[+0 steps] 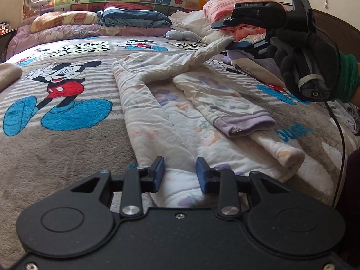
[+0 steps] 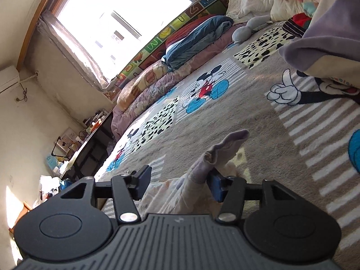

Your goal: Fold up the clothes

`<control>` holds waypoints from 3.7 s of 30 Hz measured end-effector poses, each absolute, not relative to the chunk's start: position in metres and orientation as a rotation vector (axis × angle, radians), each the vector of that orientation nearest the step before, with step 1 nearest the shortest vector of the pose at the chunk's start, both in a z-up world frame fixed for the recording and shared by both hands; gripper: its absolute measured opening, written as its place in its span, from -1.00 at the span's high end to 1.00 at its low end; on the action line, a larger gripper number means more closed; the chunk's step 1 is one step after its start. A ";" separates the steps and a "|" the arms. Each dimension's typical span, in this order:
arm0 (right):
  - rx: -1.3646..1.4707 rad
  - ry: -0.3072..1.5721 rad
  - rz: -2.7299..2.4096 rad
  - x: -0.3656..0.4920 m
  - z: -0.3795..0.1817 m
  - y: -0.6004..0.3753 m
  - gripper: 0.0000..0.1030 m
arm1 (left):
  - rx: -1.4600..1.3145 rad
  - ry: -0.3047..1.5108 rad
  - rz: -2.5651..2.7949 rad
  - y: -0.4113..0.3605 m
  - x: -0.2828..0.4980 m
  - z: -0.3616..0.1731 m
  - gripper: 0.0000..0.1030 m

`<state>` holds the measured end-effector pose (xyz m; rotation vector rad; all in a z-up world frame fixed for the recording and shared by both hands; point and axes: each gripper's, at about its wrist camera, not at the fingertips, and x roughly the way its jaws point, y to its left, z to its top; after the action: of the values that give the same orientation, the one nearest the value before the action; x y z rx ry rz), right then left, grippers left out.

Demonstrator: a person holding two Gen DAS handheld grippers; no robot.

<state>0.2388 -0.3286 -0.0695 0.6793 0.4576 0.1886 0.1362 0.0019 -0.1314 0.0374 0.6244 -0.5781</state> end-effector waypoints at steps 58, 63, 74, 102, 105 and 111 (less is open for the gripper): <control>-0.099 0.510 0.542 0.058 -0.129 -0.139 0.35 | 0.057 0.524 -0.577 -0.003 0.310 -0.095 0.70; -0.111 0.504 0.533 0.057 -0.131 -0.136 0.35 | 0.149 0.615 -0.540 -0.027 0.342 -0.117 0.70; -0.110 0.489 0.527 0.055 -0.135 -0.136 0.35 | 0.085 0.618 -0.584 -0.023 0.390 -0.121 0.70; -0.134 0.436 0.506 0.043 -0.132 -0.135 0.35 | -0.297 0.621 -0.458 0.049 0.343 -0.102 0.69; -0.092 0.430 0.517 0.035 -0.124 -0.144 0.35 | -0.310 0.635 -0.479 0.040 0.358 -0.107 0.69; 0.288 0.365 0.432 0.059 -0.085 -0.219 -0.19 | -0.273 0.641 -0.521 0.029 0.373 -0.111 0.69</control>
<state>0.0592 -0.2188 -0.0853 0.2882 0.3655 0.4315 0.3731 0.0288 -0.1110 -0.2729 0.6409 -0.5210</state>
